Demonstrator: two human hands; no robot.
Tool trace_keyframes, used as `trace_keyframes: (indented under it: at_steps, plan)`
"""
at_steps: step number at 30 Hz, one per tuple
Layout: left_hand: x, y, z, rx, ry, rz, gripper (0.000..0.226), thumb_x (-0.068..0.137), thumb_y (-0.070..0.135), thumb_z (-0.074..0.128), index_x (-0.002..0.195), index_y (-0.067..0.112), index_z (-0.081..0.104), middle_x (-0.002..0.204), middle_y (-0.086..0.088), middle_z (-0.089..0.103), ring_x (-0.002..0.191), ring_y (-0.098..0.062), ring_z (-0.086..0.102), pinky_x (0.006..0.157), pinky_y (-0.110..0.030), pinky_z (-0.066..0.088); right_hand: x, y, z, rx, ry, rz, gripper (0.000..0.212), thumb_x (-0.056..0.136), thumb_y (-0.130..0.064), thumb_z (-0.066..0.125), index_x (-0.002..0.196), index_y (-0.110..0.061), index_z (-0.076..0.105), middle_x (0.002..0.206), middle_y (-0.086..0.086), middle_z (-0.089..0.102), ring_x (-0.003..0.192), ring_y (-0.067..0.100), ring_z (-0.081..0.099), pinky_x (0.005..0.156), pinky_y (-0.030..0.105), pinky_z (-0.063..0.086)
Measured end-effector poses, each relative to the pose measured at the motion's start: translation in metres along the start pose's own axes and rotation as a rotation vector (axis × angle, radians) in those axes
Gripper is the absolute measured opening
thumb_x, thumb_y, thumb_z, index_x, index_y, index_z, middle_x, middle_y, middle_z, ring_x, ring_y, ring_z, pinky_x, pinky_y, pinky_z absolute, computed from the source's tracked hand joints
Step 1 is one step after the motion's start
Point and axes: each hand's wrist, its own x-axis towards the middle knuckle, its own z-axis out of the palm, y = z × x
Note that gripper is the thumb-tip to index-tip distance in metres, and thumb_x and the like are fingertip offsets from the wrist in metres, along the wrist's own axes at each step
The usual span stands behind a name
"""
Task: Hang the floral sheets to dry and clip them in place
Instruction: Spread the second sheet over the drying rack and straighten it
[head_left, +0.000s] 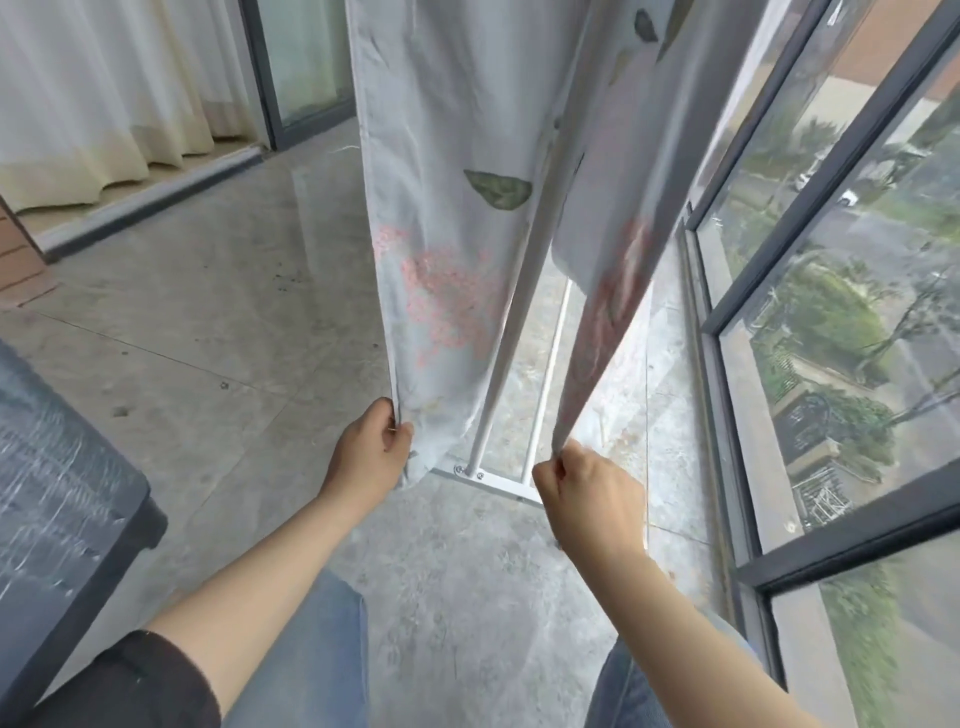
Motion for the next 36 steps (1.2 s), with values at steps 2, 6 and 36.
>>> trace_keyframes:
  at_steps: [2, 6, 36]
  plan:
    - [-0.007, 0.003, 0.001, -0.020, -0.003, 0.020, 0.021, 0.095, 0.019, 0.050, 0.081, 0.005, 0.042, 0.069, -0.017, 0.057, 0.058, -0.012, 0.057, 0.055, -0.034, 0.042, -0.002, 0.005, 0.008, -0.032, -0.045, 0.035, 0.038, 0.088, -0.023, 0.045, 0.060, -0.019, 0.020, 0.053, -0.002, 0.034, 0.054, 0.026, 0.040, 0.050, 0.033, 0.024]
    - [-0.016, 0.010, -0.006, -0.123, 0.007, 0.073, 0.013, 0.097, 0.017, 0.048, 0.087, 0.010, 0.045, 0.083, -0.004, 0.067, 0.075, 0.002, 0.066, 0.062, -0.032, 0.050, -0.009, 0.004, 0.030, -0.048, -0.157, 0.049, 0.036, 0.090, -0.026, 0.042, 0.061, -0.019, 0.022, 0.054, -0.002, 0.036, 0.056, 0.024, 0.038, 0.047, 0.031, 0.020]
    - [-0.045, -0.039, 0.037, -0.419, -0.154, -0.260, 0.031, 0.085, -0.003, 0.066, 0.059, 0.007, 0.052, 0.045, 0.008, 0.053, 0.053, -0.003, 0.056, 0.073, -0.031, 0.060, -0.058, -0.024, 0.105, 0.555, -0.213, 0.014, 0.034, 0.087, -0.015, 0.040, 0.059, -0.026, 0.022, 0.069, -0.007, 0.033, 0.062, 0.010, 0.031, 0.054, 0.020, 0.023]
